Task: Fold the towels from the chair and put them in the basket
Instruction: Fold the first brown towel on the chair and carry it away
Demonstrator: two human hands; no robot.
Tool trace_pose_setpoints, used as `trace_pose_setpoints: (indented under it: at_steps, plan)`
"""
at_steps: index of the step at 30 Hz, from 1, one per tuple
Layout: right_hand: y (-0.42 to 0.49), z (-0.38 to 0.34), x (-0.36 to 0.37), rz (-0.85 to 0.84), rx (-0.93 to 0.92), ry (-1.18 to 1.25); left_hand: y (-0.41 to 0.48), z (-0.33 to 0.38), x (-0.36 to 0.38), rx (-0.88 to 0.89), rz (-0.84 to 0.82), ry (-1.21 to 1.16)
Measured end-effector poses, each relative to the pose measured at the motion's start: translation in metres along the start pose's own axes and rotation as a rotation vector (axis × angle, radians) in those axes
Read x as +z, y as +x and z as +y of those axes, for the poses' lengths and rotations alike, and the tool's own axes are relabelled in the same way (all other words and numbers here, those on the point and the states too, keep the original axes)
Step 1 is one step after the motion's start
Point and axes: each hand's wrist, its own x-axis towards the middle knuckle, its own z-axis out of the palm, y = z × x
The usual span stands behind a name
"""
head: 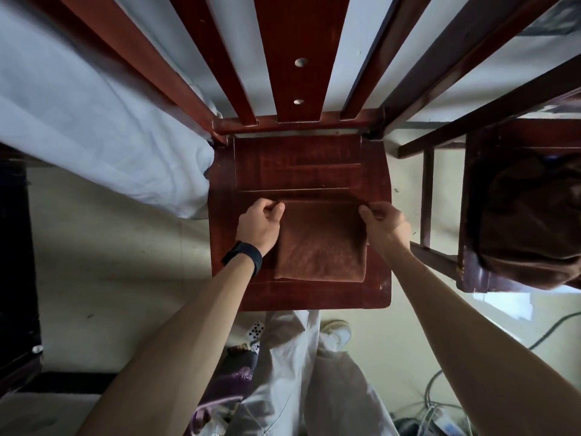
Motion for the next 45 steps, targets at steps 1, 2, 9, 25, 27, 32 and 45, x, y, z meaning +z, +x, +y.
trace_pose_setpoints:
  at_steps: [1, 2, 9, 25, 27, 32, 45]
  plan:
    - [0.001, 0.000, 0.001, 0.005, -0.003, 0.002, 0.000, -0.001, 0.001, 0.017, 0.014, 0.005]
    - [0.001, 0.001, 0.001, 0.010, -0.005, 0.002, 0.000, -0.002, 0.002, 0.036, 0.028, 0.015]
    - [-0.023, 0.006, 0.017, 0.227, -0.149, -0.136, -0.015, -0.002, 0.013, 0.316, 0.285, 0.393]
    - [-0.034, 0.062, 0.062, 0.093, -0.539, -0.675, -0.018, -0.055, 0.047, 0.698, 0.065, 0.681]
    - [-0.037, 0.057, 0.059, 0.082, -0.528, -0.682, -0.020, -0.054, 0.045, 0.674, 0.057, 0.690]
    - [-0.049, 0.049, 0.045, 0.232, -0.222, -0.364, -0.040, -0.046, 0.030, 0.457, 0.161, 0.496]
    - [-0.035, 0.024, 0.013, -0.046, 0.254, 0.222, -0.026, -0.010, 0.007, -0.275, -0.032, -0.183]
